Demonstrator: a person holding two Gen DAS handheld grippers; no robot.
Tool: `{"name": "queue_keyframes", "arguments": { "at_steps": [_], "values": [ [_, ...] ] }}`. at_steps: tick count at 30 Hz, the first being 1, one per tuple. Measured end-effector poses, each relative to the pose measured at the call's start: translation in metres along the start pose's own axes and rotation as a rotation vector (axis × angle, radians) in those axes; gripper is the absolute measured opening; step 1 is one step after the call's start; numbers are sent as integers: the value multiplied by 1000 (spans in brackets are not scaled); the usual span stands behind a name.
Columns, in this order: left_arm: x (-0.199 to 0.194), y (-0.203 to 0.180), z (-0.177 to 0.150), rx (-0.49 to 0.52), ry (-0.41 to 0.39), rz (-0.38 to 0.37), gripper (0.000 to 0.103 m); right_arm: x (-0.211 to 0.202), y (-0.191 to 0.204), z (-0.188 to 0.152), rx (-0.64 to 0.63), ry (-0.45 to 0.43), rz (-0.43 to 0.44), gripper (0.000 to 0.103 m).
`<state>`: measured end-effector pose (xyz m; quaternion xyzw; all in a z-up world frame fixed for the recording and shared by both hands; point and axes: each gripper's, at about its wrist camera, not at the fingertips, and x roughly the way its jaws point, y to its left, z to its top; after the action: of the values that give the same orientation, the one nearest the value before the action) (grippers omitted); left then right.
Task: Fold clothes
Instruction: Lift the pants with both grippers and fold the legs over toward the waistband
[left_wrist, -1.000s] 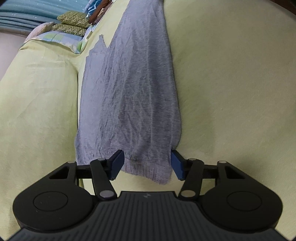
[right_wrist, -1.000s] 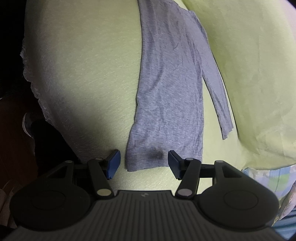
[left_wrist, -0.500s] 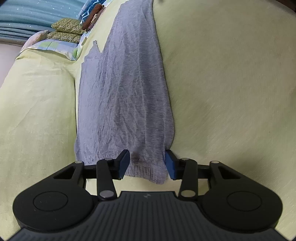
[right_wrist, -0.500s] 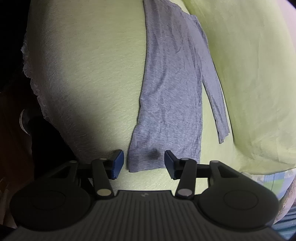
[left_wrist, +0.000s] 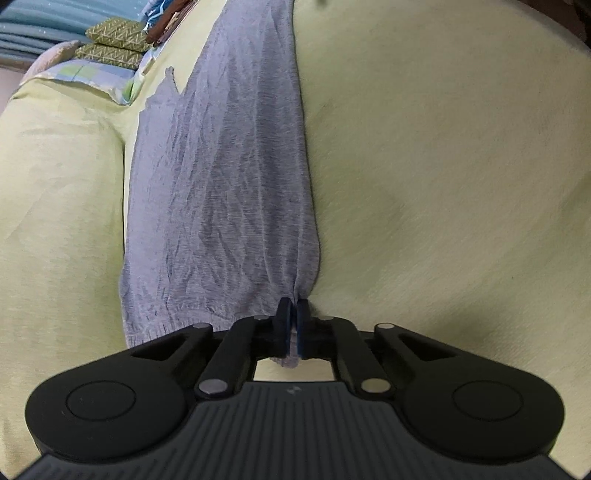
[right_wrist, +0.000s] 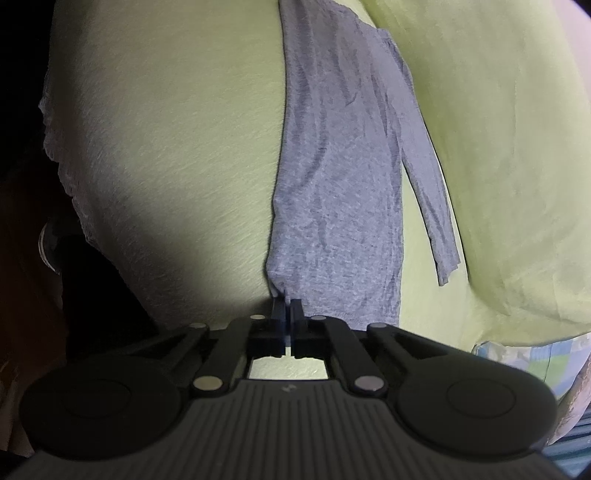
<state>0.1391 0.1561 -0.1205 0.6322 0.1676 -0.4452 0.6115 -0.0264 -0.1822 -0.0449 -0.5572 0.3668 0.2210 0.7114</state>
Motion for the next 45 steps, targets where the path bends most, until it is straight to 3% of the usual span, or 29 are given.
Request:
{"name": "queue_keyframes", "arguments": {
  "at_steps": [9,16,20,27,39,45],
  "values": [
    [-14,25,3,-141,-28,-59,0,-11,-18,-5,3,-55,25,0],
    [-24,36,2,-208,-1,-93,0,-18,-38,-7,-3,-83,49,0],
    [-29,42,5,-232,17,-108,0,-24,-53,-10,10,-92,100,0],
    [-38,61,9,-361,39,-165,0,-32,-87,-19,46,-115,167,0],
    [-41,85,18,-434,91,-122,0,-56,-131,-32,72,-155,159,0],
    [-44,91,15,-514,73,-142,0,-44,-160,-39,130,-178,230,0]
  ]
}}
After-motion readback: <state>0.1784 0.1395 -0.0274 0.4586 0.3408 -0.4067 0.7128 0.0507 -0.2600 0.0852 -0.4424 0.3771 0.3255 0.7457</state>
